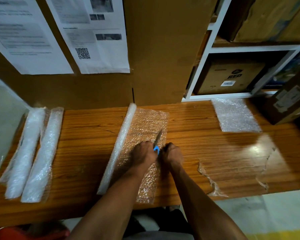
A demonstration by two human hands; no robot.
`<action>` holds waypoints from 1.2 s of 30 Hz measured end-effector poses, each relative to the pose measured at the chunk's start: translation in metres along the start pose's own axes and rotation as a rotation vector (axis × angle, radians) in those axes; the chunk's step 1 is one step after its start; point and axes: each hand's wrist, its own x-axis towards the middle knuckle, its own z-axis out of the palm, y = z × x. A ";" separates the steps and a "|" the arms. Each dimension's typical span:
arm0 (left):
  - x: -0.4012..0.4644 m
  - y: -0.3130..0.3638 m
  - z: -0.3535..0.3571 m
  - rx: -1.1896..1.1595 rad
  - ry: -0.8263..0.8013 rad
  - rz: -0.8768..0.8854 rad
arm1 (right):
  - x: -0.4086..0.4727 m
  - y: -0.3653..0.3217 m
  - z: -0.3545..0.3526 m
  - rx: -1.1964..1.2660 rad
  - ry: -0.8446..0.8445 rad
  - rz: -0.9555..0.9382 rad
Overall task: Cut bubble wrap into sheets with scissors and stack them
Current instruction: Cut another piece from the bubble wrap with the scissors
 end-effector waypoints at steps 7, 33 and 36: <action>0.021 -0.035 -0.005 -0.578 -0.214 -0.174 | 0.008 0.002 -0.001 -0.122 -0.133 0.001; 0.005 -0.126 -0.042 -0.604 0.123 -0.373 | -0.028 -0.006 -0.002 -0.505 -0.106 -0.088; 0.007 -0.136 -0.046 -0.579 0.146 -0.397 | -0.027 0.007 -0.011 -0.533 -0.056 -0.071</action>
